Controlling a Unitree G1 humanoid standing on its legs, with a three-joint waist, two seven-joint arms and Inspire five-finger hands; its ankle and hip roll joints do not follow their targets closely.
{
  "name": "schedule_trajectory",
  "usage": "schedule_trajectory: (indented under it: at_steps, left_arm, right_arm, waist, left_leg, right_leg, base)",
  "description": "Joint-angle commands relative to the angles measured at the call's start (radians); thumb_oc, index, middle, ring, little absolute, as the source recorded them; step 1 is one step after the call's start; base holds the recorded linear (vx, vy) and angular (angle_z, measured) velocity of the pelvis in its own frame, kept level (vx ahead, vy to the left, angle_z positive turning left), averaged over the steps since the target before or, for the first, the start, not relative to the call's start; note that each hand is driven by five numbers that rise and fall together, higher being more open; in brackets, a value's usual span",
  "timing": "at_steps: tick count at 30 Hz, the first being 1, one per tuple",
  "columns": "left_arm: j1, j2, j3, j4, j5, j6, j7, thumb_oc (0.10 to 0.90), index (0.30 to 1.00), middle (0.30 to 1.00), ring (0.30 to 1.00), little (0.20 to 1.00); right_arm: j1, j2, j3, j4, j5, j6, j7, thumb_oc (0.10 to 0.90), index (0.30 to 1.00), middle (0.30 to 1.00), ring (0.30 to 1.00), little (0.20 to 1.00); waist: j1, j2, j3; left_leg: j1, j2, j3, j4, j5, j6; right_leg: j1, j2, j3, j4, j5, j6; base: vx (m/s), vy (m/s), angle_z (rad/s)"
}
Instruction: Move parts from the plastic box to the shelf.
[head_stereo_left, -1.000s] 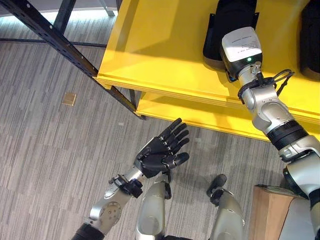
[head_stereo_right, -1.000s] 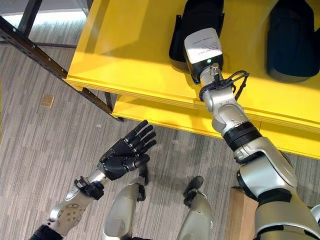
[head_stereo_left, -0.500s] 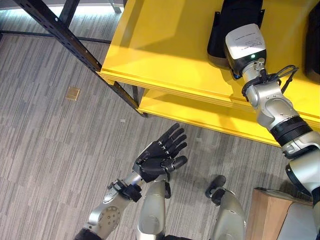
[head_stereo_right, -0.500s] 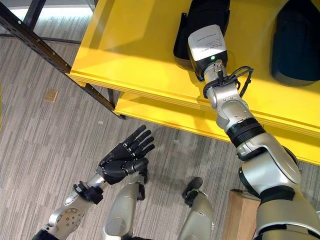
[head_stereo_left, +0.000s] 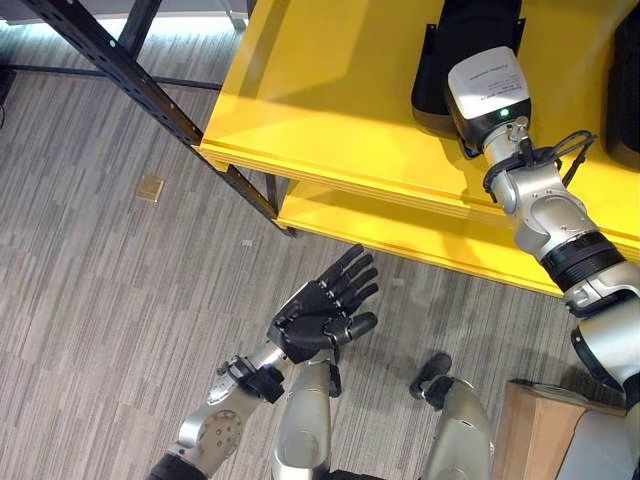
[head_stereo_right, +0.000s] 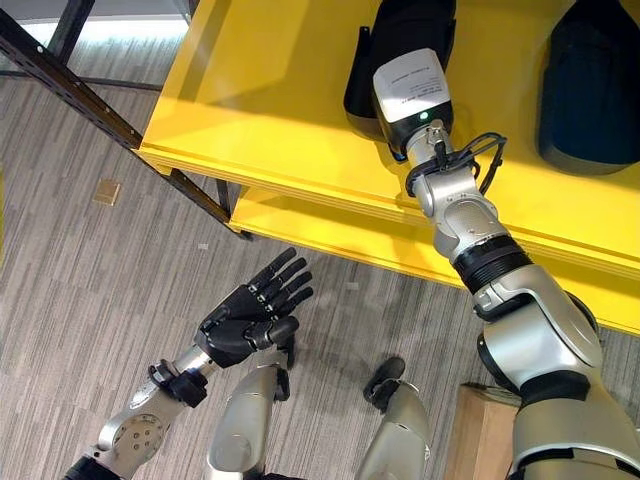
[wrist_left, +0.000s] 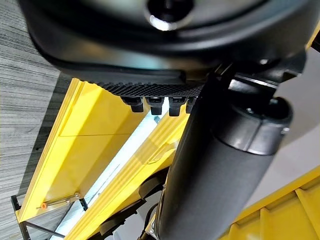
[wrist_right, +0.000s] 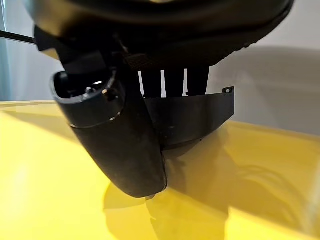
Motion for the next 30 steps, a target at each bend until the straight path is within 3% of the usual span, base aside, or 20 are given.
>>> schedule_trajectory:
  at_steps: [1, 13, 14, 16, 19, 29, 30]
  left_arm:
    - [-0.012, -0.025, -0.015, -0.141, -0.029, -0.049, -0.076, 0.9, 1.0, 1.0, 1.0, 1.0]
    - [-0.004, -0.021, -0.014, -0.143, -0.026, -0.049, -0.081, 0.9, 1.0, 1.0, 1.0, 1.0]
    - [-0.002, -0.018, -0.012, -0.144, -0.031, -0.048, -0.084, 0.9, 1.0, 1.0, 1.0, 1.0]
    - [-0.001, -0.017, -0.013, -0.147, -0.029, -0.046, -0.08, 0.9, 1.0, 1.0, 1.0, 1.0]
    - [-0.001, -0.017, -0.015, -0.147, -0.025, -0.049, -0.083, 0.9, 1.0, 1.0, 1.0, 1.0]
    - [-0.011, -0.022, -0.021, -0.134, -0.035, -0.055, -0.11, 0.9, 1.0, 1.0, 1.0, 1.0]
    - [-0.015, -0.021, -0.017, -0.143, -0.038, -0.05, -0.113, 0.9, 1.0, 1.0, 1.0, 1.0]
  right_arm:
    - [-0.173, -0.125, 0.027, 0.028, -0.013, 0.053, -0.052, 0.4, 0.3, 0.3, 0.3, 0.3]
    - [-0.184, -0.114, 0.028, 0.05, 0.006, 0.067, -0.08, 0.4, 0.3, 0.3, 0.3, 0.3]
    - [-0.182, -0.116, 0.026, 0.051, 0.011, 0.062, -0.081, 0.522, 0.47, 0.47, 0.47, 0.47]
    - [-0.175, -0.118, 0.023, 0.048, 0.015, 0.061, -0.083, 0.9, 1.0, 1.0, 1.0, 1.0]
    - [-0.158, -0.116, 0.014, 0.041, 0.045, 0.094, -0.073, 0.9, 1.0, 1.0, 1.0, 1.0]
    - [-0.141, -0.097, -0.003, 0.083, 0.043, 0.102, -0.105, 0.9, 1.0, 1.0, 1.0, 1.0]
    - [-0.142, -0.101, -0.008, 0.084, 0.039, 0.105, -0.104, 0.9, 1.0, 1.0, 1.0, 1.0]
  waist:
    - [0.008, 0.019, -0.005]
    - [0.011, 0.026, -0.005]
    - [0.011, 0.027, -0.005]
    - [0.01, 0.026, -0.005]
    - [0.007, 0.024, -0.005]
    - [0.0, 0.029, -0.005]
    - [0.002, 0.033, -0.005]
  left_leg:
    - [0.006, 0.044, -0.016, 0.1, -0.185, -0.033]
    - [-0.008, 0.047, -0.015, 0.106, -0.184, -0.034]
    - [-0.008, 0.047, -0.015, 0.108, -0.186, -0.033]
    - [-0.01, 0.045, -0.016, 0.113, -0.188, -0.032]
    - [-0.009, 0.045, -0.015, 0.113, -0.189, -0.031]
    - [0.007, 0.042, -0.008, 0.109, -0.194, -0.027]
    - [-0.005, 0.047, -0.004, 0.103, -0.174, -0.02]
  right_leg:
    - [0.01, 0.054, 0.035, 0.056, -0.108, 0.033]
    - [-0.002, 0.052, 0.038, 0.067, -0.114, 0.03]
    - [-0.002, 0.051, 0.038, 0.07, -0.115, 0.03]
    - [-0.005, 0.052, 0.04, 0.076, -0.116, 0.03]
    - [-0.004, 0.054, 0.041, 0.072, -0.114, 0.031]
    - [0.012, 0.055, 0.046, 0.052, -0.108, 0.032]
    - [0.004, 0.063, 0.038, 0.039, -0.087, 0.019]
  base:
    - [0.0, 0.0, 0.0]
    - [0.0, 0.0, 0.0]
    - [0.0, 0.0, 0.0]
    - [0.0, 0.0, 0.0]
    - [0.0, 0.0, 0.0]
    - [-0.01, 0.001, 0.0]
    - [-0.07, 0.005, 0.0]
